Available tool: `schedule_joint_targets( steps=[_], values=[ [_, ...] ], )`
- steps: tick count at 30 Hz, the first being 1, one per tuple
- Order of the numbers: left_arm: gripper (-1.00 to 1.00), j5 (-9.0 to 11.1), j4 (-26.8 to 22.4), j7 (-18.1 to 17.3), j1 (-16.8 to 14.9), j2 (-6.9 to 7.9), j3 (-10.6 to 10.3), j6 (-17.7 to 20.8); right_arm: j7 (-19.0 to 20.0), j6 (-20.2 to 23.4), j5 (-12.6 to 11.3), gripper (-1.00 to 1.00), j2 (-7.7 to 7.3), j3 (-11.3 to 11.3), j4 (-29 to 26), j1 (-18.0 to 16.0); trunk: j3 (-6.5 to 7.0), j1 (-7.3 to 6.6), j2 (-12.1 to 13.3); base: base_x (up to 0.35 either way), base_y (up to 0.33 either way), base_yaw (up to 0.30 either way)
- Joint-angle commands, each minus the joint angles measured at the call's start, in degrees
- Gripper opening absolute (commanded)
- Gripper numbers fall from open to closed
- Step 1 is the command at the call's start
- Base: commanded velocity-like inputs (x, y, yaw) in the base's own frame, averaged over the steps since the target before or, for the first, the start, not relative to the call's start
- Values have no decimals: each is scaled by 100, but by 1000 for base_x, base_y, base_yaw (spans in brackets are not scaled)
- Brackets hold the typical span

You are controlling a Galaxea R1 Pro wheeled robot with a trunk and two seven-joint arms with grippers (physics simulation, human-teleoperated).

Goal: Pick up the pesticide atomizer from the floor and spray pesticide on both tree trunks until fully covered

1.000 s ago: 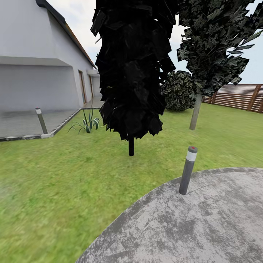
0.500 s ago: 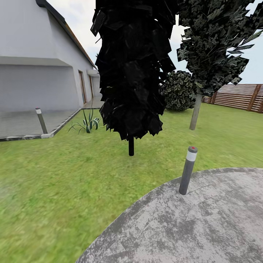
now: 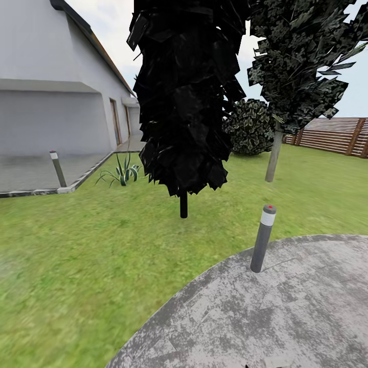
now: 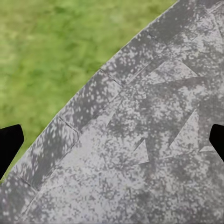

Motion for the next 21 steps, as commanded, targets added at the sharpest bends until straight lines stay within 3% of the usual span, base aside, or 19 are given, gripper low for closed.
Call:
schedule_joint_targets(
  steps=[1,6,21],
  values=[
    [100,13,7,6,2,31,9,-27,-12,-18,50,100,-9,5,10,-5,-6,0,-3,0,0,0],
    [100,45,76,-68,3,196,18,-39,-40,-21,91,100,-13,8,38,-6,-6,0,-3,-3,0,0],
    [100,54,81,-72,3,178,27,-31,-36,-37,88,100,22,15,222,-8,-6,0,-3,-241,147,0]
  ],
)
